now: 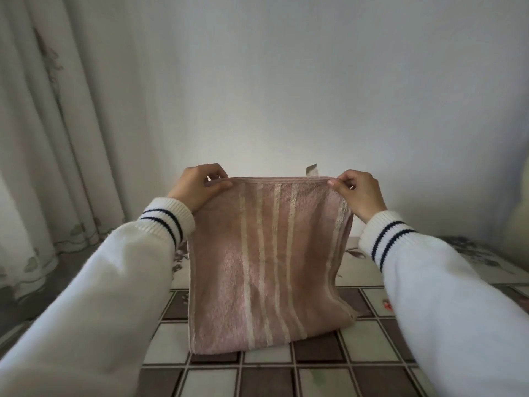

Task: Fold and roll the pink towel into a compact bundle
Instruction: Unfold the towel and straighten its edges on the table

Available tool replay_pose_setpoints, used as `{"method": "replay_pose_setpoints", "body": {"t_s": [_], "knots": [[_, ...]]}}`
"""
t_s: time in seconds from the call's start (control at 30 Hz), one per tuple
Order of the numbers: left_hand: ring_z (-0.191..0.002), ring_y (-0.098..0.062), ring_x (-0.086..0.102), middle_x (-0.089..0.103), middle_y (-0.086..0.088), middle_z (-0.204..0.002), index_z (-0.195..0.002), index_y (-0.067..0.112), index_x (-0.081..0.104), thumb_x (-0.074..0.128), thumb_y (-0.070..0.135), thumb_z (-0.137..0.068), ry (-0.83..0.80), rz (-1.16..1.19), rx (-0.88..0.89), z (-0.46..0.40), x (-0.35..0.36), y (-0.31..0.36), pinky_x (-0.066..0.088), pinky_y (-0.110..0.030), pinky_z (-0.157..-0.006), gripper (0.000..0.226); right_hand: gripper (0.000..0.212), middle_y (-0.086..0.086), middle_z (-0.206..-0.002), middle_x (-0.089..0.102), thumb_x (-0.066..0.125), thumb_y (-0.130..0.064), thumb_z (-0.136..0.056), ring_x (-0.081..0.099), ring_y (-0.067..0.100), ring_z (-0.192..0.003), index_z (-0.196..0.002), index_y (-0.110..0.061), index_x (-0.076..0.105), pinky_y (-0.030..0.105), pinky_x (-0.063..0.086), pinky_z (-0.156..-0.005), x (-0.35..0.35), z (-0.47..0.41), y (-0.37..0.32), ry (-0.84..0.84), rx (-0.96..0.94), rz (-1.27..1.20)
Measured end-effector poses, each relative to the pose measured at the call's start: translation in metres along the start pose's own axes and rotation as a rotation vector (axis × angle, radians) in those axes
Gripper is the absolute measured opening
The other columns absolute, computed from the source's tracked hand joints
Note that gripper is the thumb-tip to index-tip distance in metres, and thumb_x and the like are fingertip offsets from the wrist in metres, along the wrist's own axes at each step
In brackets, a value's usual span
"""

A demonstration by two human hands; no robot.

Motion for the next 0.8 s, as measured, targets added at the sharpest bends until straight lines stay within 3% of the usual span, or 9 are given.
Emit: {"method": "replay_pose_setpoints", "body": {"t_s": [0.17,0.27,0.43,0.53,0.67,0.8], "knots": [[-0.075,-0.018,0.051,0.054,0.0,-0.074,-0.091,0.016,0.063,0.069,0.032,-0.079,-0.013,0.032,-0.076,-0.004,-0.007,-0.001,0.038,-0.026,-0.072,0.021,0.014,0.005,-0.085,0.062,0.057,-0.014,-0.089,0.056,0.015,-0.077,-0.093,-0.003,0.065,0.022,0.04,-0.072,-0.004,-0.006,-0.011,-0.013,-0.006,-0.034],[-0.078,-0.019,0.052,0.058,-0.002,-0.071,-0.081,0.017,0.067,0.067,0.036,-0.08,-0.002,-0.027,-0.099,-0.004,-0.009,-0.003,0.036,-0.026,-0.071,0.02,0.014,0.001,-0.078,0.057,0.051,-0.009,-0.092,0.051,0.01,-0.065,-0.097,-0.003,0.063,0.018,0.039,-0.058,-0.001,-0.005,-0.014,-0.053,0.006,-0.066],[-0.079,-0.02,0.054,0.063,-0.008,-0.079,-0.08,0.013,0.066,0.062,0.036,-0.084,0.028,0.006,-0.12,0.001,-0.008,-0.006,0.036,-0.025,-0.07,0.024,0.015,0.004,-0.086,0.06,0.052,-0.01,-0.092,0.055,0.015,-0.079,-0.099,-0.004,0.063,0.025,0.042,-0.072,0.002,0.0,-0.014,-0.033,0.044,-0.183],[-0.08,-0.023,0.054,0.063,-0.007,-0.08,-0.081,0.016,0.061,0.056,0.039,-0.087,0.039,0.001,-0.115,0.003,-0.007,-0.008,0.038,-0.026,-0.072,0.025,0.016,0.001,-0.081,0.056,0.05,-0.013,-0.093,0.051,0.011,-0.072,-0.099,-0.003,0.061,0.022,0.041,-0.063,0.004,0.001,-0.014,-0.044,0.058,-0.211],[-0.086,-0.026,0.054,0.064,-0.011,-0.082,-0.078,0.024,0.055,0.053,0.042,-0.089,0.061,0.01,-0.14,0.002,-0.007,-0.007,0.042,-0.03,-0.076,0.021,0.021,0.005,-0.089,0.053,0.045,-0.015,-0.096,0.049,0.015,-0.079,-0.105,0.0,0.056,0.017,0.038,-0.062,0.005,0.0,-0.02,-0.039,0.052,-0.24],[-0.075,-0.023,0.053,0.059,-0.005,-0.071,-0.081,0.02,0.06,0.056,0.04,-0.087,0.17,0.104,-0.148,-0.002,-0.02,0.003,0.037,-0.025,-0.07,0.021,0.013,0.002,-0.092,0.058,0.048,-0.015,-0.094,0.052,0.012,-0.082,-0.098,-0.007,0.058,0.01,0.041,-0.063,-0.008,-0.005,-0.034,0.075,0.02,-0.311]]}}
Point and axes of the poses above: each hand's wrist, its own z-axis away from the middle knuckle, its own x-axis out of the palm, y = z × x, the point moved 6 cm from there along -z, towards the middle knuckle
